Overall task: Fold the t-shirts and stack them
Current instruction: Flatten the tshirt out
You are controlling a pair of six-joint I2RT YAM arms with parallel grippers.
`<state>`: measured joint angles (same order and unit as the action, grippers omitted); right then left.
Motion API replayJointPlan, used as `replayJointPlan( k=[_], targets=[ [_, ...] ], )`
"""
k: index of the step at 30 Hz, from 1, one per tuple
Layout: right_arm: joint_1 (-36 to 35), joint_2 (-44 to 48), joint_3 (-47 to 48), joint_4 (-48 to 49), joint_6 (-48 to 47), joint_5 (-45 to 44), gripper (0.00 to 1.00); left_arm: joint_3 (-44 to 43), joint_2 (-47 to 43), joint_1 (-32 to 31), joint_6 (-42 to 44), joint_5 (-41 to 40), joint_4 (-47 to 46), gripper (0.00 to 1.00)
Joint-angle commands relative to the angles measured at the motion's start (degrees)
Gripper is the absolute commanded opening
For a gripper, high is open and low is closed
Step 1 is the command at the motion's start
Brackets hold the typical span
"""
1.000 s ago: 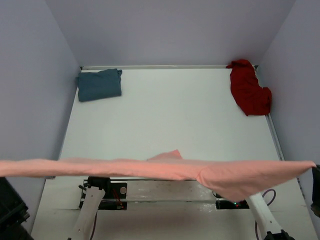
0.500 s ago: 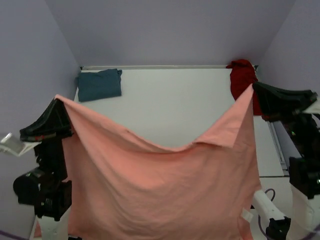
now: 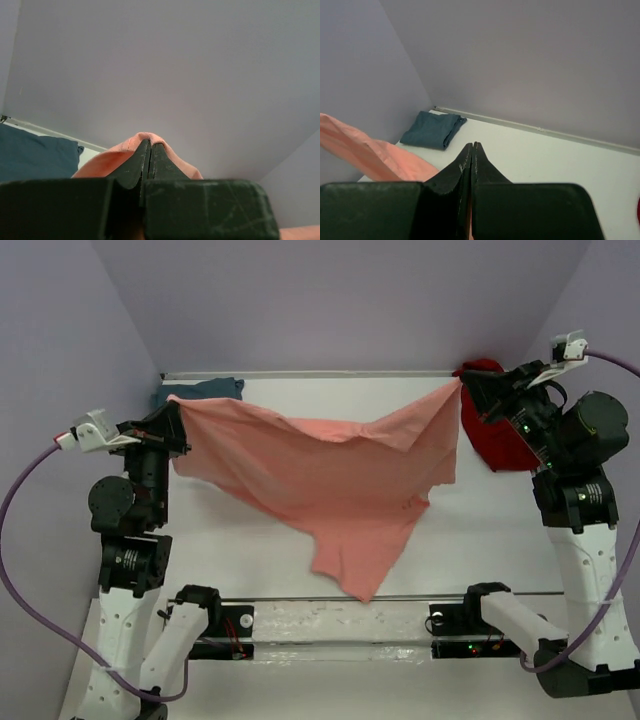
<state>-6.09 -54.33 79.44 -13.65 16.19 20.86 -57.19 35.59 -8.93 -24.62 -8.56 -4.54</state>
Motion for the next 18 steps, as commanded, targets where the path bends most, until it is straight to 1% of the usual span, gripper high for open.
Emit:
replayJointPlan(
  k=[1, 3, 7, 13, 15, 18],
  targets=[
    [-0.24, 1.42, 6.07, 5.65, -2.38, -1.70, 0.00, -3.89, -2.02, 0.32, -1.39, 0.30, -4.44, 0.00],
    [-0.24, 0.45, 8.18, 5.04, -3.17, -1.62, 0.00, -3.72, -2.63, 0.32, -1.57, 0.82, -3.29, 0.00],
    [-0.24, -1.92, 15.81, 4.77, -3.00, 1.45, 0.00, -2.05, -4.04, 0.32, -2.10, 0.65, -0.40, 0.00],
    [-0.24, -2.36, 20.40, 6.97, -1.95, 3.13, 0.00, 0.93, -5.97, 0.32, -2.89, 0.12, 0.32, 0.00],
    [-0.24, -2.54, 22.94, 6.80, -1.69, 3.48, 0.00, 2.68, -6.06, 0.32, -3.68, 0.64, 0.05, 0.00],
    [-0.24, -1.49, 24.10, 6.62, -0.89, 5.41, 0.00, 4.63, -6.41, 0.32, -4.56, 1.44, -0.03, 0.00]
  ],
)
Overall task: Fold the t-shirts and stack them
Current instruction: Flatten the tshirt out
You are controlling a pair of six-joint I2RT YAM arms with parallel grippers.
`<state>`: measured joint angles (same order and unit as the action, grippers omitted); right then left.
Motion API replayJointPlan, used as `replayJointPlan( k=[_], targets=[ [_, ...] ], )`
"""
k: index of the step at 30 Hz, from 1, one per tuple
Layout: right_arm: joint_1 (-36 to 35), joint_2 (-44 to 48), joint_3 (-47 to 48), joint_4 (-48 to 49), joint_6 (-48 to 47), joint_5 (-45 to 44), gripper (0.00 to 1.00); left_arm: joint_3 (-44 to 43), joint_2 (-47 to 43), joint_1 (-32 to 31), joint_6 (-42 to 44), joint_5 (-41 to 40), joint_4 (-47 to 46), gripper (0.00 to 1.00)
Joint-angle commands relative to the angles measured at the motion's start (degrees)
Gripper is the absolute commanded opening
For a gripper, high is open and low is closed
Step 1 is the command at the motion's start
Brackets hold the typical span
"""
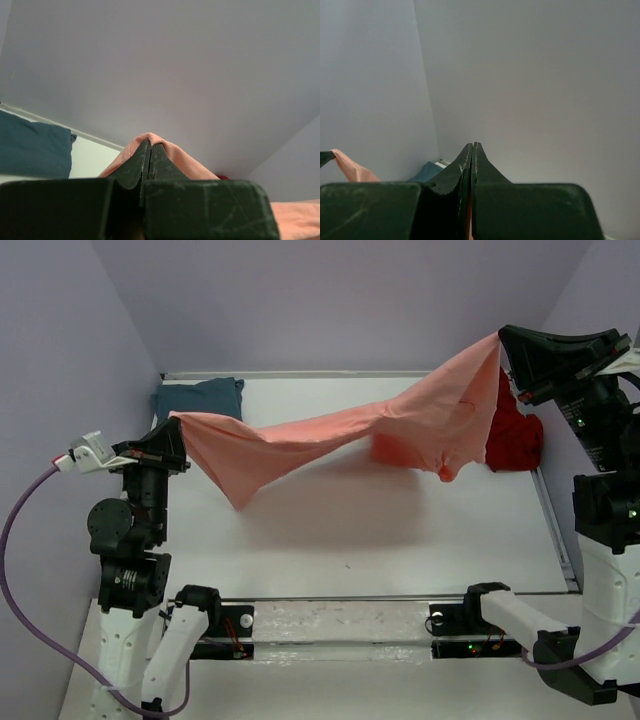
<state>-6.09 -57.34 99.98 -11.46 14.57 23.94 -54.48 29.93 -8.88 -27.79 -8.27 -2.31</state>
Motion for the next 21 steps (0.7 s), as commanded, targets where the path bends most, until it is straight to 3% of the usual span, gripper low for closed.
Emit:
replayJointPlan(
  k=[1, 6, 15, 21],
  targets=[
    [-0.24, 2.14, 3.38, 4.17, 0.90, 2.51, 0.00, 2.27, -1.19, 0.27, -1.65, 1.41, -2.18, 0.00],
    [-0.24, 9.87, 2.41, 2.77, 1.51, 2.78, 0.00, 2.45, -4.87, 0.27, -2.09, 4.14, -1.65, 0.00],
    [-0.24, 22.08, 8.81, -3.82, 3.45, 5.50, 0.00, -2.03, -13.48, 0.27, -2.27, 12.74, 1.60, 0.00],
    [-0.24, 24.91, 14.61, -4.36, 3.19, 7.17, 0.00, -5.54, -17.28, 0.36, -0.77, 15.48, -0.33, 0.00]
  ],
)
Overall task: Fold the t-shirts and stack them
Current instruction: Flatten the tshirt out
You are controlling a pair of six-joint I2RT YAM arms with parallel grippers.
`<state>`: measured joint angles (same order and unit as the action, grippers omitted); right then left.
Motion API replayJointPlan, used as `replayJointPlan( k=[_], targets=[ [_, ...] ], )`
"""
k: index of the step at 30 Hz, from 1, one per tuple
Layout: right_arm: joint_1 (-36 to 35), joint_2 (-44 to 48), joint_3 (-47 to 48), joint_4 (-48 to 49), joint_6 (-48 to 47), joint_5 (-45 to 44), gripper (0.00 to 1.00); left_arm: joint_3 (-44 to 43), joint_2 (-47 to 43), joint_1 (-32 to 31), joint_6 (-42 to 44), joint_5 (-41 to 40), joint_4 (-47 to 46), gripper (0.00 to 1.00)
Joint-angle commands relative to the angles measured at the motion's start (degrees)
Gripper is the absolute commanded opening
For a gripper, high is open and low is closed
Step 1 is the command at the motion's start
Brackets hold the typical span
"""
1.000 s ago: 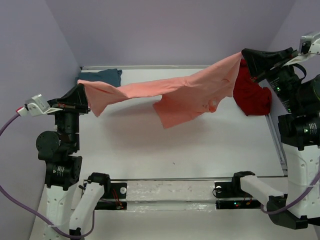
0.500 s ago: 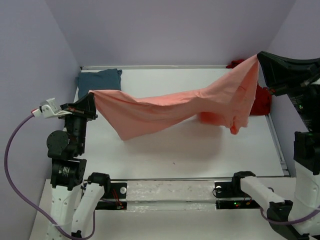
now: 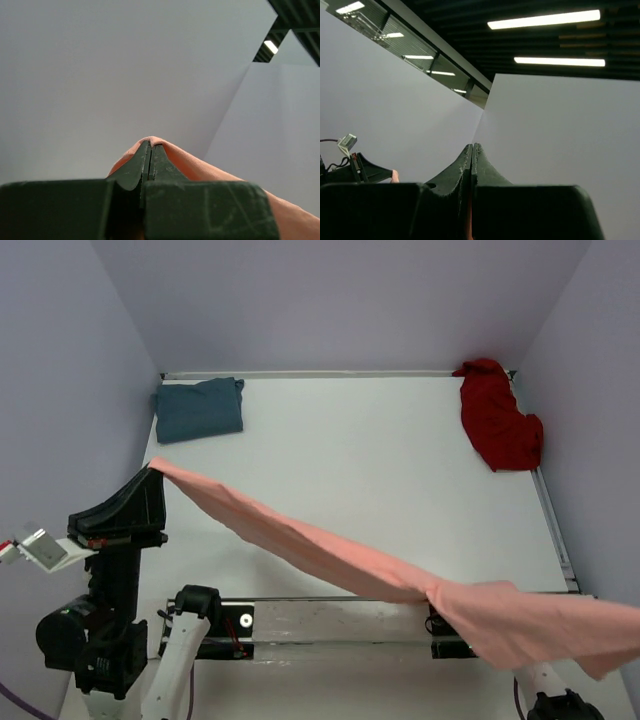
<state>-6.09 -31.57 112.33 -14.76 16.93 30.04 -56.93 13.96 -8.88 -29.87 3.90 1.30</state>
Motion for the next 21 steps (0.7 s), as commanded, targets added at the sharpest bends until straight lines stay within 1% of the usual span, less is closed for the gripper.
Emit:
replayJointPlan(
  k=[1, 6, 9, 14, 15, 16, 17, 18, 21],
  targets=[
    [-0.24, -0.95, 2.88, -0.97, 0.56, 1.24, 0.00, -3.45, -1.39, 0.36, 1.22, 3.31, -4.02, 0.00],
    [-0.24, -3.49, 4.12, -0.62, -1.63, 0.90, 0.00, -3.02, -2.09, 0.62, 1.39, 1.37, -5.61, 0.00],
    [-0.24, -4.99, 0.97, -0.18, -2.86, 0.02, 0.00, -1.18, -0.86, 0.62, 1.74, 0.49, -6.57, 0.00],
    [-0.24, -5.43, -12.03, 5.09, -3.83, -2.61, 0.00, 5.32, 0.54, 0.62, 0.51, -0.56, -9.90, 0.00],
    [-0.24, -5.60, -16.40, 5.97, -4.35, -2.88, 0.00, 7.86, 0.81, 0.62, -0.01, -1.08, -10.35, 0.00],
    [-0.24, -6.30, -18.27, 7.37, -4.53, -3.49, 0.00, 10.23, 0.98, 0.62, -0.36, -1.52, -11.40, 0.00],
    [-0.24, -6.74, -20.12, 8.34, -4.71, -3.76, 0.00, 10.26, 1.07, 0.62, -0.37, -1.96, -11.76, 0.00],
    [-0.24, -7.36, -23.62, 9.22, -5.23, -3.94, 0.00, 12.43, 1.68, 0.62, -0.63, -2.32, -12.19, 0.00],
    [-0.24, -10.25, -28.20, 12.73, -6.38, -4.29, 0.00, 16.91, 3.00, 0.62, -1.33, -3.29, -14.04, 0.00]
  ],
)
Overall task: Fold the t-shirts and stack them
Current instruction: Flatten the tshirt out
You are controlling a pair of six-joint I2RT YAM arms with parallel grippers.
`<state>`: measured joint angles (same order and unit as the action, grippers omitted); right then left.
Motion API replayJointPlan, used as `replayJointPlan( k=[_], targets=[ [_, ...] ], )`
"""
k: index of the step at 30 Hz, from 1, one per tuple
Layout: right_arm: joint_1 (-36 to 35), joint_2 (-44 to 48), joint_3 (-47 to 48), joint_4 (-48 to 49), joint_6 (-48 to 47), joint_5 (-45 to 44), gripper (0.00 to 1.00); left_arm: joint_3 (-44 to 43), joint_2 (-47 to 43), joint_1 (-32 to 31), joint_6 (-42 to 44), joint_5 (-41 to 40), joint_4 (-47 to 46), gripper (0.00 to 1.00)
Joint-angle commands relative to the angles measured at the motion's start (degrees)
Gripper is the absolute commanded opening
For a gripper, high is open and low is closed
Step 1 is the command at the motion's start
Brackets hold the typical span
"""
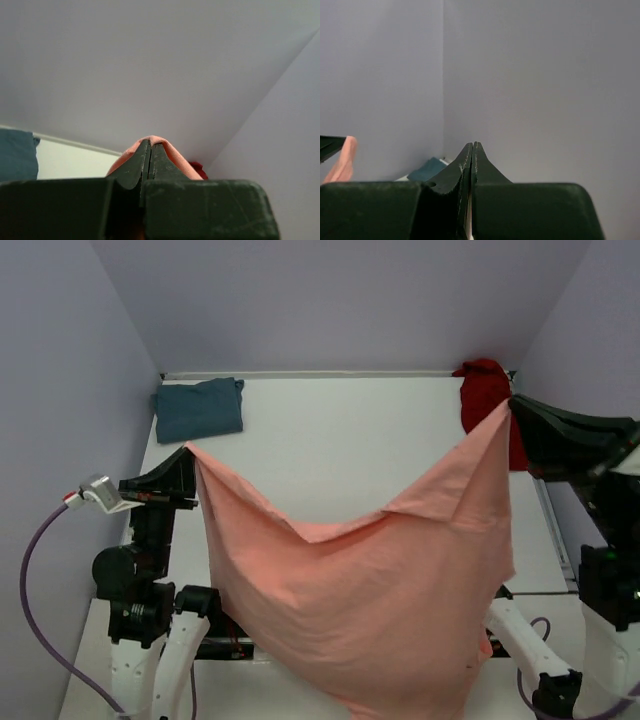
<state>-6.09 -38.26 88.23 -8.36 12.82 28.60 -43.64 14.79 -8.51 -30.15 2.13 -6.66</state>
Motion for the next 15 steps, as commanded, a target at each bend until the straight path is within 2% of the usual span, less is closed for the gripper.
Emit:
replayJointPlan(
  k=[1, 7, 15],
  targets=[
    [-0.24, -4.45, -4.98, 7.82, -2.45, -2.93, 0.00, 4.78, 2.70, 0.25, -1.14, -1.78, -6.87, 0.00],
    [-0.24, -12.70, -7.72, 13.27, -4.64, -4.07, 0.00, 10.59, 9.99, 0.25, -4.47, -7.40, -14.24, 0.00],
    [-0.24, -22.99, -13.50, 21.27, -5.17, -4.60, 0.00, 12.26, 23.96, 0.16, -7.29, -13.12, -23.40, 0.00]
  ],
)
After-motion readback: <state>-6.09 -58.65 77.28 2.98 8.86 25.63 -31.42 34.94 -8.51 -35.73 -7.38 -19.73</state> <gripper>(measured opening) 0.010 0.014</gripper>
